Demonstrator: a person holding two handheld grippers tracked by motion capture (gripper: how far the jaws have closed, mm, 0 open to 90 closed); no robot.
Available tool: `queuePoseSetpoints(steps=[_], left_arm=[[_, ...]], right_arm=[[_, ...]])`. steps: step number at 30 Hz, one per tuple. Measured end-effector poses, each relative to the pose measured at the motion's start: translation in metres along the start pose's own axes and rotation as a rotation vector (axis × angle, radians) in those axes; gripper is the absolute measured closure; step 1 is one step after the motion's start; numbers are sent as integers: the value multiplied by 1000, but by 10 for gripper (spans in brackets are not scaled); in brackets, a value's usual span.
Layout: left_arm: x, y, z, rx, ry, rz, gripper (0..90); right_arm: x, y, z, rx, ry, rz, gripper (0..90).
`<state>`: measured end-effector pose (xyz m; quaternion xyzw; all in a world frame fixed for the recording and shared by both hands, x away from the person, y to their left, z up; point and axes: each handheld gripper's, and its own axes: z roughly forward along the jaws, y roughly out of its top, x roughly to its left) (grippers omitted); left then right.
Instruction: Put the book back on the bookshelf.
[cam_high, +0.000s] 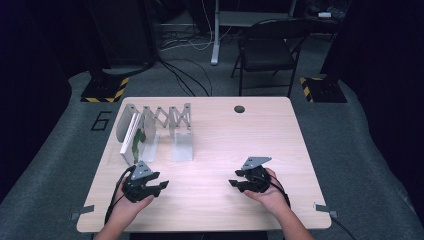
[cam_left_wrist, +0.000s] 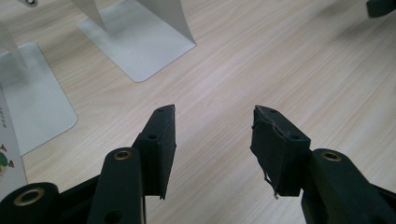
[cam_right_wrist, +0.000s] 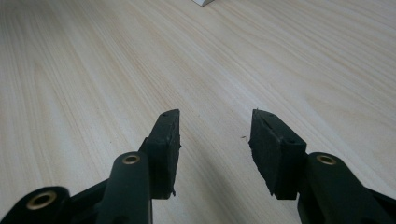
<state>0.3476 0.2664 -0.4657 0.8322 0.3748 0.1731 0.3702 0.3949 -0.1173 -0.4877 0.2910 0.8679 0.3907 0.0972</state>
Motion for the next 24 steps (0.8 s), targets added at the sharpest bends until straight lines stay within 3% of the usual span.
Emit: queuePoseSetpoints(steps=[12,17,20,24], left_arm=[[7,-13,20,29,-32,-29,494],[11,-14,26,13,-50,-73,480],[12,-15,29,6,-29,-82,473],[11,-15,31,21,-30,-74,464]], right_arm=[[-1,-2,3,15,-3,-9,531],[0,-3,5,8,-19,4,532],[-1,-3,4,11,-23,-7,532],[-1,-4,4,13,-25,-11,531]])
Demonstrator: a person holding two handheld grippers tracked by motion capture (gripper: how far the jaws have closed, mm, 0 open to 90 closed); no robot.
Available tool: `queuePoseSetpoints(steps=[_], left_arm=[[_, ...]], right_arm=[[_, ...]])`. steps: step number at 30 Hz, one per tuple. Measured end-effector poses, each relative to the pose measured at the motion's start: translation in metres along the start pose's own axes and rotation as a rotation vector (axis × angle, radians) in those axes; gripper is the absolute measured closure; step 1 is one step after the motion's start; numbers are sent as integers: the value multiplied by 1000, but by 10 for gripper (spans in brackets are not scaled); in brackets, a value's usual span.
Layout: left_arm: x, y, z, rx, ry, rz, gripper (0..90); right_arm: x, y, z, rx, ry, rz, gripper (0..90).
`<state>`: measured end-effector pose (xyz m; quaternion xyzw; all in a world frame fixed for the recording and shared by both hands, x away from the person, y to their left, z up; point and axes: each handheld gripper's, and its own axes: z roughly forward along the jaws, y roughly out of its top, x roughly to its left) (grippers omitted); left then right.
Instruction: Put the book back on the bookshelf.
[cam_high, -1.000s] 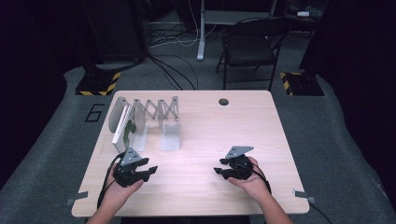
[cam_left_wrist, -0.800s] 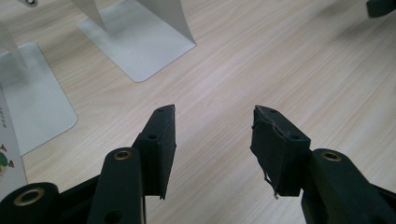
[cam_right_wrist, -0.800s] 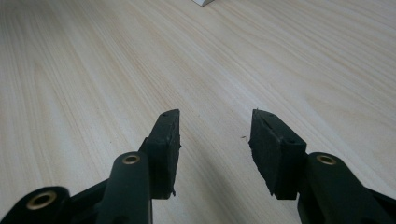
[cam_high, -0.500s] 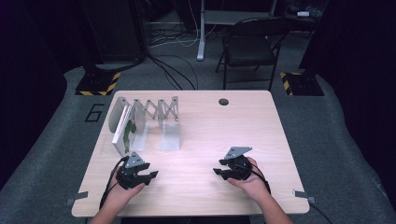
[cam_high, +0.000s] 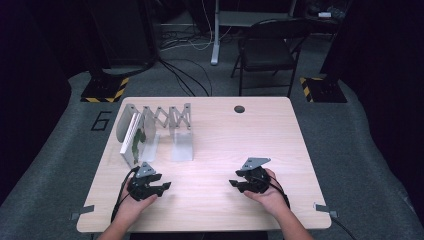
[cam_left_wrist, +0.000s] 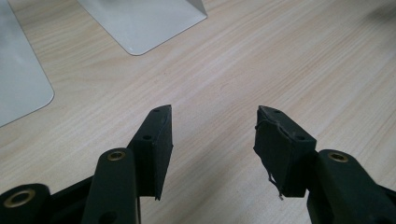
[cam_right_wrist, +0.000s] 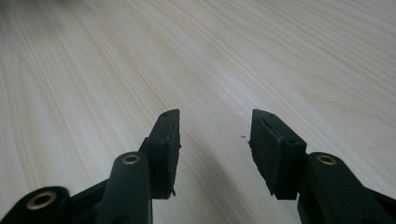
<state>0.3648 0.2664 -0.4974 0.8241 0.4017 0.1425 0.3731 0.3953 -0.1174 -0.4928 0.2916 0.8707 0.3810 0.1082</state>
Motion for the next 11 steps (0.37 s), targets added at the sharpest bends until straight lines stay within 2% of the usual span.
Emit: queuePoseSetpoints(steps=[4,6,8,11], left_arm=[[-1,2,1,7,4,27,460],[-3,2,1,-24,0,5,460],[-3,4,-3,-30,-4,4,460],[-5,9,-15,-83,27,1,463]], right_arm=[[-1,-1,0,-3,-1,4,531],[-1,-2,0,-7,-4,6,531],[-2,-3,0,-9,-6,12,530],[-3,-4,-2,-5,-3,16,529]])
